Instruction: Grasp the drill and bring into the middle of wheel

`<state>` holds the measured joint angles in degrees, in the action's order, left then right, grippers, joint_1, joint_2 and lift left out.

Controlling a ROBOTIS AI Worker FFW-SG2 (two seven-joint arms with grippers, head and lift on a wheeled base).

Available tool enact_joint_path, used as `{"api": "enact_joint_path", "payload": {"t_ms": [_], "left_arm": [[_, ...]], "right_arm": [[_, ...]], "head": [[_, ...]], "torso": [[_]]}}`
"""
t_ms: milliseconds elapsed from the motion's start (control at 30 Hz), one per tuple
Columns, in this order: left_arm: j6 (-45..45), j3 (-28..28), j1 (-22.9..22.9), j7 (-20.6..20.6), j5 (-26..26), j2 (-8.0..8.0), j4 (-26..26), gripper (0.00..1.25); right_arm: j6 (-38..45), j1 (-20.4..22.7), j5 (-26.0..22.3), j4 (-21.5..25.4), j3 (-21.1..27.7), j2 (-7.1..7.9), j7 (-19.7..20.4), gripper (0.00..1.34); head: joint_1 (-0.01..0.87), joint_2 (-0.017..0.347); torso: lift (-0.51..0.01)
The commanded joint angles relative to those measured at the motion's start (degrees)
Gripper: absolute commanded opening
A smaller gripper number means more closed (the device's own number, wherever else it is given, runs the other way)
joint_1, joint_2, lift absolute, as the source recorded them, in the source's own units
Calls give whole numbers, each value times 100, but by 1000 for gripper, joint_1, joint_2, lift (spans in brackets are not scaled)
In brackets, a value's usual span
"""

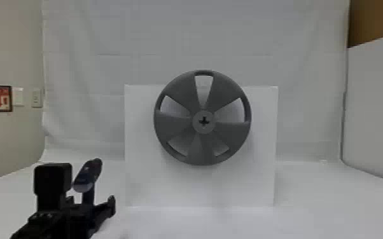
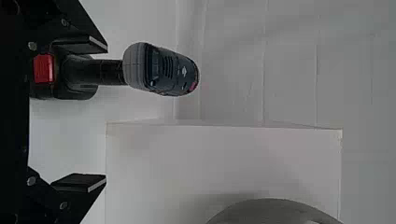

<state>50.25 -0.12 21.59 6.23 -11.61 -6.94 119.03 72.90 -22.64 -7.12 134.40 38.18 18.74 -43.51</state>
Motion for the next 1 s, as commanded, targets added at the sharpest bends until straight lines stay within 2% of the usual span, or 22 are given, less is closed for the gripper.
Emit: {"api": "enact_joint_path", "payload": {"t_ms": [0, 967], "left_arm": [[-173, -58, 135, 1, 62, 0, -275, 959], [-850, -216, 618, 142, 300, 0, -1365, 957]], "right_arm": [[4, 5, 0, -1, -12, 7, 0, 1072], [4, 14, 0, 17, -65, 7, 0, 1071]], "head": [[54, 31], [54, 31]], "torso": [[-403], [-403]]}}
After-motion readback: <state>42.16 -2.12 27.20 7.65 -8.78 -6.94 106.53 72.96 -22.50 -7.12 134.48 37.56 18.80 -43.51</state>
